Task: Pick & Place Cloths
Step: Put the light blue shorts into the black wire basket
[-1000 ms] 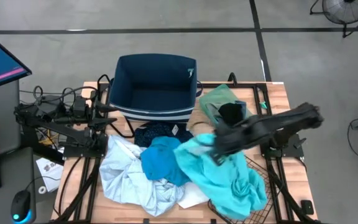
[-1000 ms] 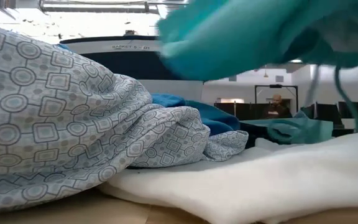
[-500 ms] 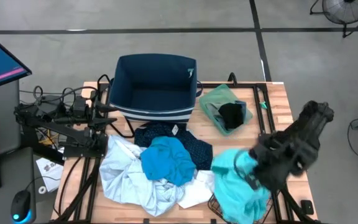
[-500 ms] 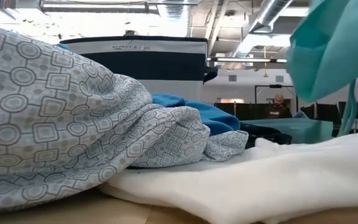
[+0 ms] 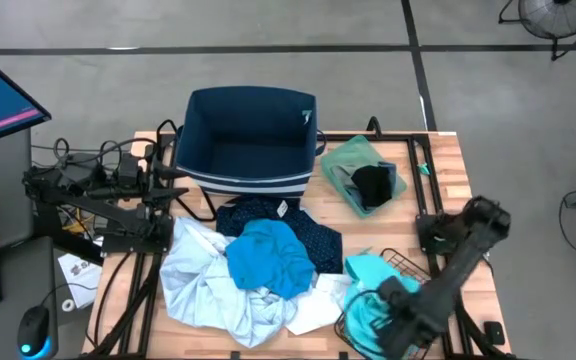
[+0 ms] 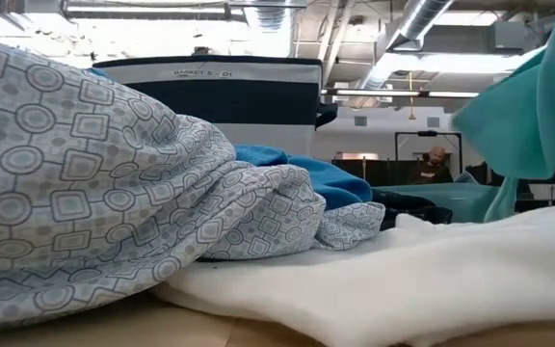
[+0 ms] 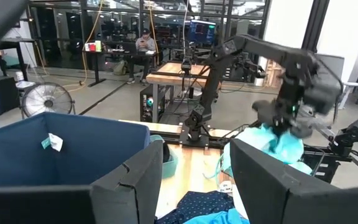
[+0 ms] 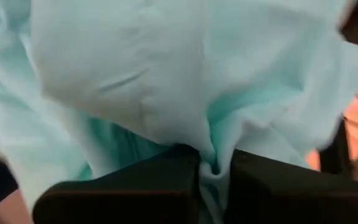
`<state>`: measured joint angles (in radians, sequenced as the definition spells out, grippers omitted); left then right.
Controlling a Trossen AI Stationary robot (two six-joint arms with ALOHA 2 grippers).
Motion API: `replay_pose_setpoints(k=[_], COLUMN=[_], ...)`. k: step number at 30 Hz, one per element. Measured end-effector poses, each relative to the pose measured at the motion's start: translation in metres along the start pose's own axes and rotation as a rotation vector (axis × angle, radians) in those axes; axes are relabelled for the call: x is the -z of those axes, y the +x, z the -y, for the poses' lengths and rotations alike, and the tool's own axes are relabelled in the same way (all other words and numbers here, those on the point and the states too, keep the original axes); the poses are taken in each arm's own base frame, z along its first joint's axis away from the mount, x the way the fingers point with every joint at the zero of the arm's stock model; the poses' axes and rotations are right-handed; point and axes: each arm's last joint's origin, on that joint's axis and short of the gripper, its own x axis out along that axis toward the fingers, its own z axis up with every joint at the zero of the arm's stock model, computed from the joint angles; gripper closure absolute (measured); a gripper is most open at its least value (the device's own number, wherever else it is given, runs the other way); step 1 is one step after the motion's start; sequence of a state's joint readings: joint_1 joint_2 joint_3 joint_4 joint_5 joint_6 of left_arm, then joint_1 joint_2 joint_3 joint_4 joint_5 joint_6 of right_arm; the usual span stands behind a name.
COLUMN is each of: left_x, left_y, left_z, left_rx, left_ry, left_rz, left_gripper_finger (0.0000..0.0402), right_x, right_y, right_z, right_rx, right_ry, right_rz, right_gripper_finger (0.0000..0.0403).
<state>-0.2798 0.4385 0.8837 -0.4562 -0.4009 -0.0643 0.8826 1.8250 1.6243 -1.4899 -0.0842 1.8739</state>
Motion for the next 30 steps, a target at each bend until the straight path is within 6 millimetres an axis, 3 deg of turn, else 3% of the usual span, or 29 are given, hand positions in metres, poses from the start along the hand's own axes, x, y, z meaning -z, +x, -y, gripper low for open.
replay_pose_setpoints(k=[5, 10, 18, 23, 30], left_x=[0.0, 0.0, 0.0, 0.0, 0.0], left_y=[0.0, 0.0, 0.0, 0.0, 0.0], left_z=[0.0, 0.0, 0.0, 0.0, 0.0], left_rx=[0.0, 0.0, 0.001, 0.001, 0.001], left_ry=[0.0, 0.0, 0.0, 0.0, 0.0], left_rz=[0.0, 0.0, 0.0, 0.0, 0.0], left_gripper_finger=[0.0229, 0.0229, 0.0229, 0.0229, 0.0229], right_x=[-0.028, -0.047, -0.049, -0.046, -0.05], right_y=[0.048, 0.082, 0.112, 0.134, 0.123], right_z=[-0.032, -0.035, -0.007, 0.0, 0.009], right_rx=[-0.02, -0.094, -0.186, -0.111, -0.108], right_ry=[-0.091, -0.123, -0.088, -0.148, -0.142], right_rz=[-0.015, -0.026, -0.013, -0.166, -0.078], right_gripper_finger=[0.0403, 0.0403, 0.0403, 0.0403, 0.0399])
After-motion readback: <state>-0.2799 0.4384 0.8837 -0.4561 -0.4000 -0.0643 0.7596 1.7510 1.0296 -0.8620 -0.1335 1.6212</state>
